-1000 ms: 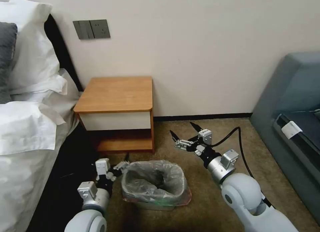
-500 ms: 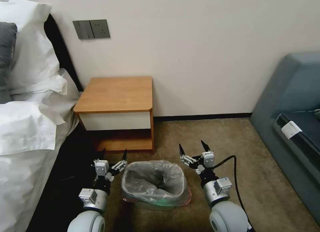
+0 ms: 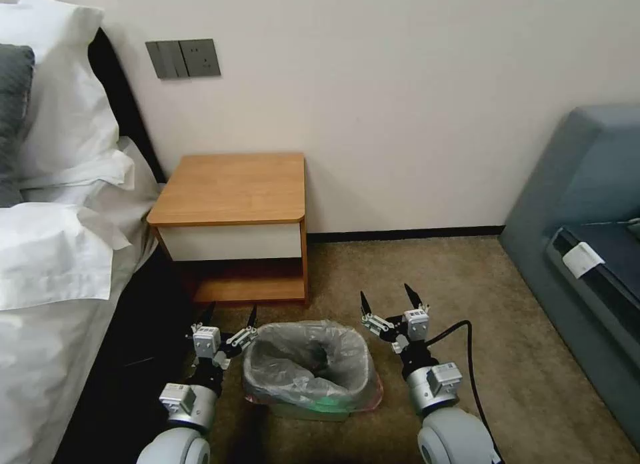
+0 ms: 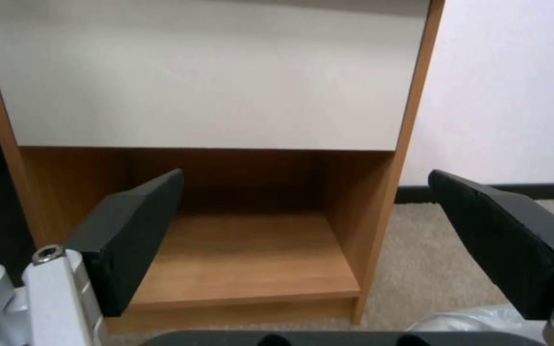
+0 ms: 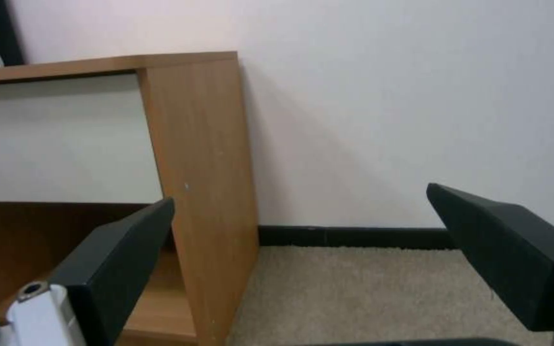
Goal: Pick up the garbage bag from the table and place it over the trash can.
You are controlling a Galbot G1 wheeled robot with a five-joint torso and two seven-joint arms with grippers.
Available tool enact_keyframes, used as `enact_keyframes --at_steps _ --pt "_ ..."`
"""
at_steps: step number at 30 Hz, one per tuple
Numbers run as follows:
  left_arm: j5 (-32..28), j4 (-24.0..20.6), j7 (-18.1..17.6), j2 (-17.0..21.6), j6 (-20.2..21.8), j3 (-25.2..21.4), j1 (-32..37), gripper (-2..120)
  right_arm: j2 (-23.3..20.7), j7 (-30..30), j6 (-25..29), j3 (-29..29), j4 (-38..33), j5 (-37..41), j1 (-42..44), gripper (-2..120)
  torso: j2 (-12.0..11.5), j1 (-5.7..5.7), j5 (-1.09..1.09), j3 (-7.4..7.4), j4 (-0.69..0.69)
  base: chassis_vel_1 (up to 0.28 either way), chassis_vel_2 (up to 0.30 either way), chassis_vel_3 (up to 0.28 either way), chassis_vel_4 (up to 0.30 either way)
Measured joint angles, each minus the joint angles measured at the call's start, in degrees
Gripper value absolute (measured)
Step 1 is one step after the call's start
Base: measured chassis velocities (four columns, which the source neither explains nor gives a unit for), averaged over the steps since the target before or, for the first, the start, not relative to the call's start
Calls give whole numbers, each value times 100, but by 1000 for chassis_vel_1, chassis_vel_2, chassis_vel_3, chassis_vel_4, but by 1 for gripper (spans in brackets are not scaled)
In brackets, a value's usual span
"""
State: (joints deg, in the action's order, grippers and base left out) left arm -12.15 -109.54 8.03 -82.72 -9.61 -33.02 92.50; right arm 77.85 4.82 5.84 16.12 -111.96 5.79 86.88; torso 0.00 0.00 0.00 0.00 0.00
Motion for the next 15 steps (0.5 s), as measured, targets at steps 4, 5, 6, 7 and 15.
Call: enact_keyframes --at_steps 4,5,6,7,15 --pt "-1 -4 -4 0 8 0 0 96 -3 -2 -8 -1 -4 7 -3 100 0 1 0 0 0 0 0 0 0" --pt "-1 -5 -5 0 10 0 0 96 -4 -2 -10 -1 -5 10 -4 100 0 0 0 0 0 0 0 0 0" --pt "-1 -5 -5 0 10 0 0 96 -4 -2 -10 -1 -5 10 -4 100 0 0 0 0 0 0 0 0 0" --pt "-1 -6 -6 0 11 0 0 96 -5 -3 -12 -2 -5 11 -4 100 0 0 0 0 0 0 0 0 0" --pt "-3 -12 -12 0 23 2 0 96 -8 -5 -20 -3 -9 17 -7 100 0 0 0 0 0 0 0 0 0"
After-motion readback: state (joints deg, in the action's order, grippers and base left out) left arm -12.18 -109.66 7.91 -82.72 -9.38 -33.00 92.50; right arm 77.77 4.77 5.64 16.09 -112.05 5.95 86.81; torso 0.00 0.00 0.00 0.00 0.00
